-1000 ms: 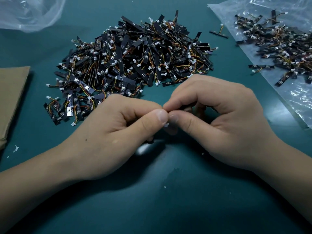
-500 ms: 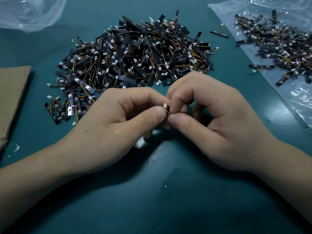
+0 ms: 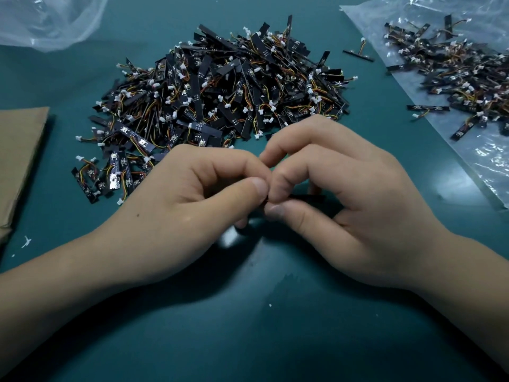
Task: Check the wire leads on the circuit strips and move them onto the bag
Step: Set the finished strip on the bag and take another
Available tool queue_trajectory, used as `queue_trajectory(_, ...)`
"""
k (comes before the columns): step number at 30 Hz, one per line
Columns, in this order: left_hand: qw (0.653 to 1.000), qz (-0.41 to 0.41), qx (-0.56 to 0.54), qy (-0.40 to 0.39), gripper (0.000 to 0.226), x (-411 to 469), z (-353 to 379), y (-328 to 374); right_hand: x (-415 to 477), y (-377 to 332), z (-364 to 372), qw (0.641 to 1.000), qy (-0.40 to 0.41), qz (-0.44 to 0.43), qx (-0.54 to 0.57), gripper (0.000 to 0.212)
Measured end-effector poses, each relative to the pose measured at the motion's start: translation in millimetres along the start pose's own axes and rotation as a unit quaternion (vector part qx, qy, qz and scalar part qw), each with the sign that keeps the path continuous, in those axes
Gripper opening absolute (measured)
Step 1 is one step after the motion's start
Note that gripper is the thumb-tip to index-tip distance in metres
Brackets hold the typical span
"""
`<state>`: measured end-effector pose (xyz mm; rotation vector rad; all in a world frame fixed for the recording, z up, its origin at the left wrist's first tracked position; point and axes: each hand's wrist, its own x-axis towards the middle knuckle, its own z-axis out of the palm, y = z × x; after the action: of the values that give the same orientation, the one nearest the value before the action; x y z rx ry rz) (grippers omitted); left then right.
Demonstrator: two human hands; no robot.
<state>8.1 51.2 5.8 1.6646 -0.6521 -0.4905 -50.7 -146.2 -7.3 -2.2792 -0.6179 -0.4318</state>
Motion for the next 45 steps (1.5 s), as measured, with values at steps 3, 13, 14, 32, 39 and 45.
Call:
queue_trajectory(3,1.0,0.005,0.001,-0.007,0.033,-0.1,-0.4,-1.4,-0.3,-0.6,0.0,1.0,-0.003,-0.003,0.004,0.006)
queue_trajectory(13,0.999,-0.001,0.048,-0.017,0.025,2.2,-9.0,-2.7,0.3,-3.5,3.7,0.993,0.047,-0.035,-0.1,0.014)
queue_trajectory(14,0.998,0.001,0.054,-0.019,0.024,1.8,-8.8,-2.9,0.8,-3.8,3.7,0.993,0.048,-0.043,-0.1,0.014)
queue_trajectory(32,0.998,0.01,0.054,0.003,0.013,3.6,-7.5,-4.5,-1.4,-1.9,2.4,0.993,0.066,-0.022,-0.094,0.012)
queue_trajectory(39,0.999,-0.014,0.015,0.032,0.015,4.6,-6.9,-4.6,4.1,-4.5,2.6,0.999,-0.04,-0.013,-0.015,0.007)
queue_trajectory(45,0.995,-0.005,0.084,0.049,0.014,3.1,-4.3,-5.3,1.5,-3.0,-2.6,0.994,0.048,0.089,0.037,0.022)
